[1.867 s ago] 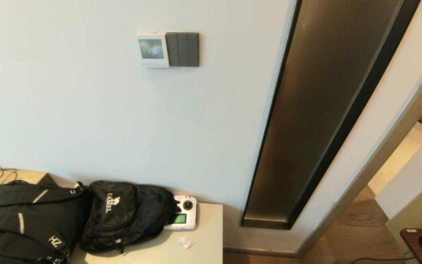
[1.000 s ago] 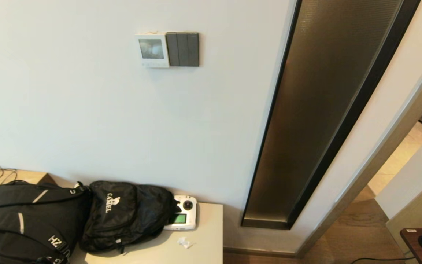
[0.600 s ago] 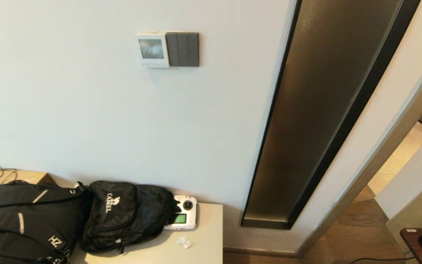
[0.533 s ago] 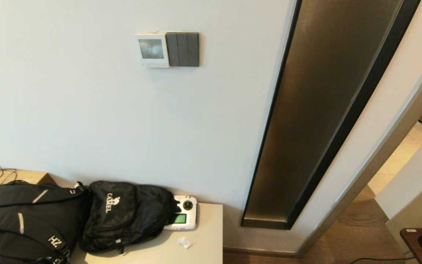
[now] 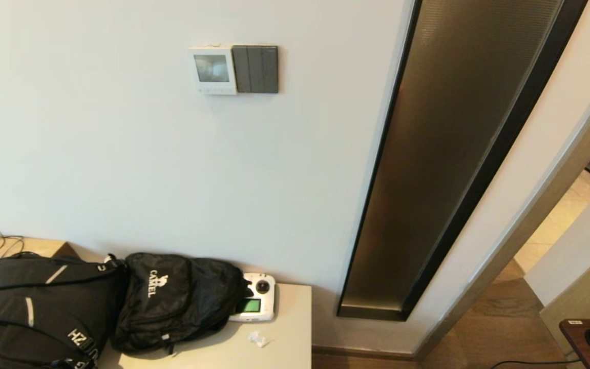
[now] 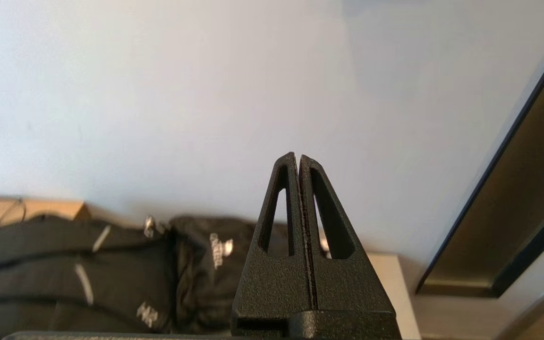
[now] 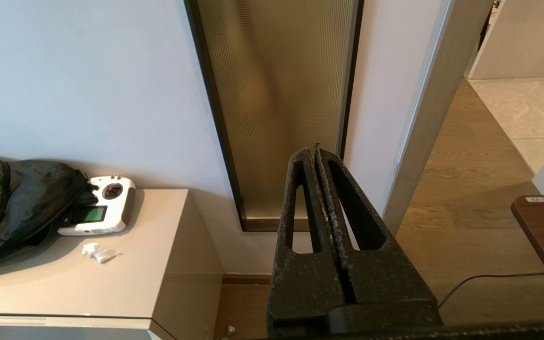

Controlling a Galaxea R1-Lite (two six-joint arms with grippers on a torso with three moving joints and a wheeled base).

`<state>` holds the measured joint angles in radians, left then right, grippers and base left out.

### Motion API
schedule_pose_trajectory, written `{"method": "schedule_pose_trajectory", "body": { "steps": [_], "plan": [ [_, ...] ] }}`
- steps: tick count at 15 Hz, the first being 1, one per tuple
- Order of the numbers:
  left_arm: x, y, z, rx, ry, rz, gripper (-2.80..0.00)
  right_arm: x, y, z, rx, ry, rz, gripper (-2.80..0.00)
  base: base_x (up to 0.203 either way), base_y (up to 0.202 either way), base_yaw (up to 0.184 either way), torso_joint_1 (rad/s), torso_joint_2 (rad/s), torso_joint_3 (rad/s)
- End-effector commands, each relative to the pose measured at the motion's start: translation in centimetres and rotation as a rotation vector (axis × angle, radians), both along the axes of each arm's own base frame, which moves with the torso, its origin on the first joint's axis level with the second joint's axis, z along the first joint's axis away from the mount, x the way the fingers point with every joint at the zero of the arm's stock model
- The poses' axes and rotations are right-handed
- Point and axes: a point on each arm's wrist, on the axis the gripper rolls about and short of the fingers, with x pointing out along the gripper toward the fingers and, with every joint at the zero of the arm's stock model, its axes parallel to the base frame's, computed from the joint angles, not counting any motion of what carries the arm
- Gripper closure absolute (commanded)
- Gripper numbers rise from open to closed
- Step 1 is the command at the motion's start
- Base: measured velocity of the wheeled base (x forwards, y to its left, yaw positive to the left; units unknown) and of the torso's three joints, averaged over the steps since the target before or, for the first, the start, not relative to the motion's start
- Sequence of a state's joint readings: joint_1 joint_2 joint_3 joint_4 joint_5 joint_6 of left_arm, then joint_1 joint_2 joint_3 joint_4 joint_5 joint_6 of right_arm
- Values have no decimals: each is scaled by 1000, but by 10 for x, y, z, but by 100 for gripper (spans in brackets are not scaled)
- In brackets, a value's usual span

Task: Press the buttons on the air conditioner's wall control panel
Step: Turn on the central air conditioner

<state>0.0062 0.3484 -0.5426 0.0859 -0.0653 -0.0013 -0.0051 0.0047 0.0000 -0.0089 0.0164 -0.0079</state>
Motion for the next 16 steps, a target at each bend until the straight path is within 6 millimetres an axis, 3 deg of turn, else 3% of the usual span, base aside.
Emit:
{"method": "schedule_pose_trajectory", "body": {
  "steps": [1,6,10,13,16],
  "plan": [
    [41,0,33,-1,80,-9,0,0,0,0,-1,1,1,0,0,0,0,0,0,0],
    [126,-2,88,-4,89,-59,0,0,0,0,0,1,1,0,0,0,0,0,0,0],
    [199,-17,103,-30,116,-148,0,0,0,0,0,1,1,0,0,0,0,0,0,0],
    [248,-42,107,-56,129,-207,0,0,0,0,-1,1,-1,0,0,0,0,0,0,0],
    [284,-81,108,-110,108,-271,0,0,0,0,-1,1,1,0,0,0,0,0,0,0]
  ]
}}
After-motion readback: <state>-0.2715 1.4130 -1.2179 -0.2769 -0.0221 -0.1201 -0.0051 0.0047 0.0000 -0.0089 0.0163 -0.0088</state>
